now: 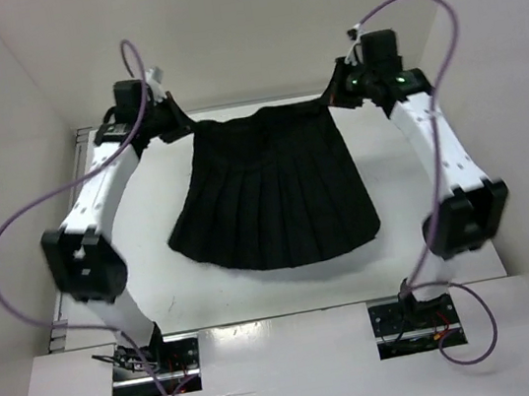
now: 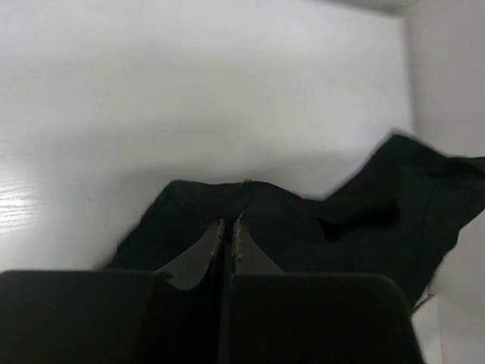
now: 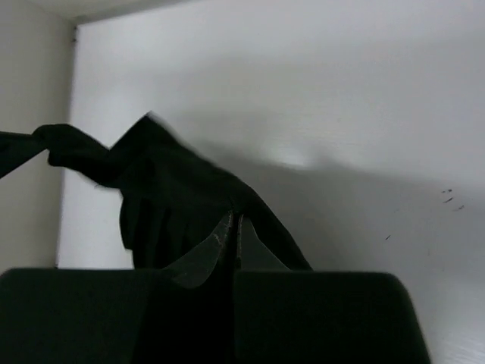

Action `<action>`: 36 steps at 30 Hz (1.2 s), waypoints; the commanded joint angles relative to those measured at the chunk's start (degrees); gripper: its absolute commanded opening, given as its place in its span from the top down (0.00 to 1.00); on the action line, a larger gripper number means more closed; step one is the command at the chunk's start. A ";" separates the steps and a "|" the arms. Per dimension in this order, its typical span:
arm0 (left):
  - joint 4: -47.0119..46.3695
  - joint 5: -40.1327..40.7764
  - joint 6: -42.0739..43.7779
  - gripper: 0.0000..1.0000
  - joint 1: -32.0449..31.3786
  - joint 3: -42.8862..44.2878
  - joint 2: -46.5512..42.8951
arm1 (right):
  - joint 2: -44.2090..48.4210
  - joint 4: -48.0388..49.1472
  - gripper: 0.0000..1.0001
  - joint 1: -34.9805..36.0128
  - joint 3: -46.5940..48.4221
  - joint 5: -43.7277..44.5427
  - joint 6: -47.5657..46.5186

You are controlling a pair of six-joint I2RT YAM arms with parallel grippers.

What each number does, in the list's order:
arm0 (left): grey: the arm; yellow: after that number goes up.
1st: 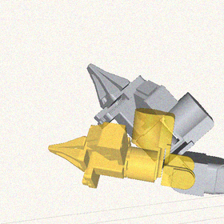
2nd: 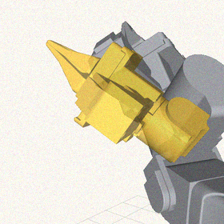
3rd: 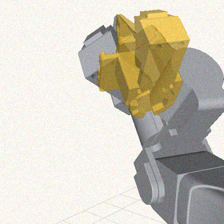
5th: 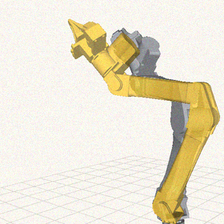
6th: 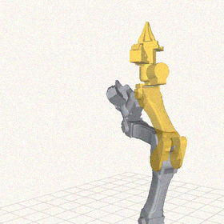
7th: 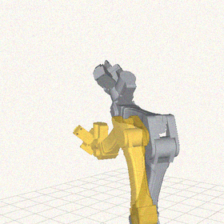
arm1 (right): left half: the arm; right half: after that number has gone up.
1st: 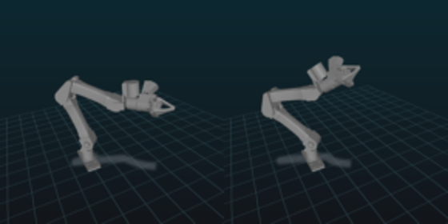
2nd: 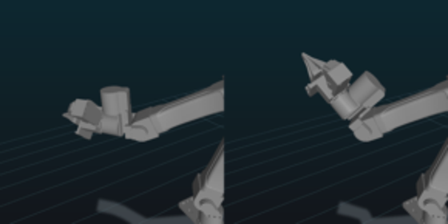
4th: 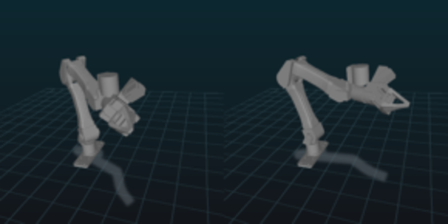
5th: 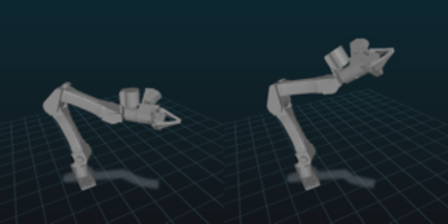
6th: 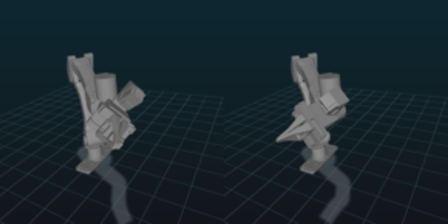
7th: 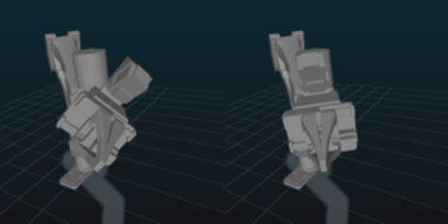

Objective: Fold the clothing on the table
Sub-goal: Flatten the skirt out, then fold the skirt

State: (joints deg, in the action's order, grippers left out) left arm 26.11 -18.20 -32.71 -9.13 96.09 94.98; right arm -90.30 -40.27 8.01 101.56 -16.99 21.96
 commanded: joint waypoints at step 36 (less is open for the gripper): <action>9.40 18.46 6.43 0.49 0.34 -8.83 10.50 | 3.82 -19.39 0.55 5.88 -27.40 13.28 2.83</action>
State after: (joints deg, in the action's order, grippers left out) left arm 33.76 -4.38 -27.53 -8.60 81.71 108.73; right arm -90.87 -54.68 14.24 66.26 -11.75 23.44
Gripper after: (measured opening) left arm 0.486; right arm 0.436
